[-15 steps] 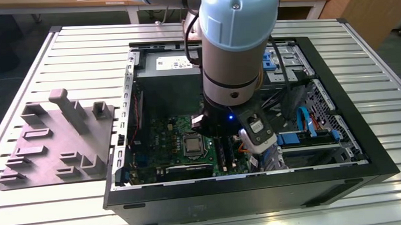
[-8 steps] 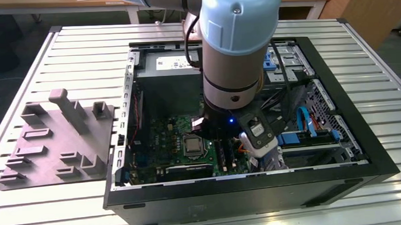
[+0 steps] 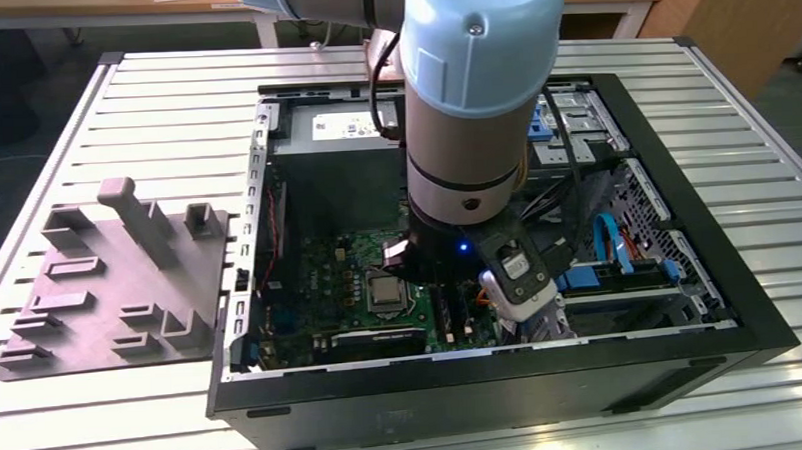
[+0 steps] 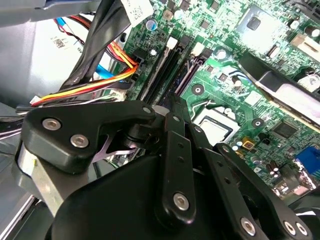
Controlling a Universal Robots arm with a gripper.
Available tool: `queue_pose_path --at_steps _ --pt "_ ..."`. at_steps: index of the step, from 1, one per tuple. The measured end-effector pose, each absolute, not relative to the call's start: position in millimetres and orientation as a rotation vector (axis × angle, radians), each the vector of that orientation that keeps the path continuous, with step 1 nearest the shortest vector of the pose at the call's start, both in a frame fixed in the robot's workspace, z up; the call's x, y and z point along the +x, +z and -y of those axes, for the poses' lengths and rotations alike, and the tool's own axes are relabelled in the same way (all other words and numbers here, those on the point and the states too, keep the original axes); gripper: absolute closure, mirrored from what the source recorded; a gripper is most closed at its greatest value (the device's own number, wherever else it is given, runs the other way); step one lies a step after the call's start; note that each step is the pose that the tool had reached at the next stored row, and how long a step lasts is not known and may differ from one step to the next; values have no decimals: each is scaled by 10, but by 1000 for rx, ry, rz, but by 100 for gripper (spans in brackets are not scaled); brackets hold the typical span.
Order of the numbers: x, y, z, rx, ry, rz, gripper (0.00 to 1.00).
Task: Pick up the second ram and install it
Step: 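Press down the second ram until it locks into place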
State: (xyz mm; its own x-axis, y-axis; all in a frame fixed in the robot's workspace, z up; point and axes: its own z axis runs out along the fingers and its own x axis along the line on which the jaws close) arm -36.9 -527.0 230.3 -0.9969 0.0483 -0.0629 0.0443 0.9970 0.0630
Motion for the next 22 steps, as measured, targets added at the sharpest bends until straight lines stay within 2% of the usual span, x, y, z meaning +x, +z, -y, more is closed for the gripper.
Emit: queue_pose_path --at_steps 22 --pt "-369 2191 5271 71 94 -3075 90"
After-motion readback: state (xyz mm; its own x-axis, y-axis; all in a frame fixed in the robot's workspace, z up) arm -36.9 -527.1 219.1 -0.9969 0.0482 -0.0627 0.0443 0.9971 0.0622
